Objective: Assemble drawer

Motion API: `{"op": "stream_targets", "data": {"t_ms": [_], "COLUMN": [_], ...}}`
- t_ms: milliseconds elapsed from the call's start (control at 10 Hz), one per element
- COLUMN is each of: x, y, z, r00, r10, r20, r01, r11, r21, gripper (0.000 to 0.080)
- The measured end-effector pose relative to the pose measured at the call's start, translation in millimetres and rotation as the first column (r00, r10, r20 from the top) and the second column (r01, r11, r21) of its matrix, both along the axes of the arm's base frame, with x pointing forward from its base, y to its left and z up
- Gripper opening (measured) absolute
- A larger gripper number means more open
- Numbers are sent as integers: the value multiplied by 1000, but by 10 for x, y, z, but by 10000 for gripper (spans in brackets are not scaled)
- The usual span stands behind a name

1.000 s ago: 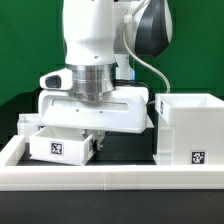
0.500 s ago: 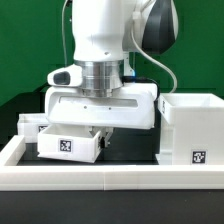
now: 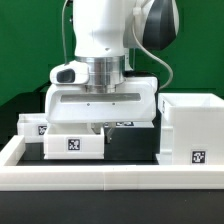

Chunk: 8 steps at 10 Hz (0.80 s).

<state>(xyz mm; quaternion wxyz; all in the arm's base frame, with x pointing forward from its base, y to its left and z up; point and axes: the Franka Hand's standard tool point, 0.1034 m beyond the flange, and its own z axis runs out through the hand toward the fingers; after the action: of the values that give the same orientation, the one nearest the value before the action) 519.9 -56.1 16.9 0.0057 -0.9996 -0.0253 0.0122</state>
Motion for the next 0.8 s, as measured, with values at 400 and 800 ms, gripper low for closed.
{"op": "stream_targets", "data": {"t_ms": [400,800], "x": [11,-9], "y": [37,81], "z": [38,35], "r00": [927,839], "r10": [375,543], "r20": [1,-34], "r01": [-375,-542], "r11": [927,839], "r21": [-5,37], "gripper": [41,41]}}
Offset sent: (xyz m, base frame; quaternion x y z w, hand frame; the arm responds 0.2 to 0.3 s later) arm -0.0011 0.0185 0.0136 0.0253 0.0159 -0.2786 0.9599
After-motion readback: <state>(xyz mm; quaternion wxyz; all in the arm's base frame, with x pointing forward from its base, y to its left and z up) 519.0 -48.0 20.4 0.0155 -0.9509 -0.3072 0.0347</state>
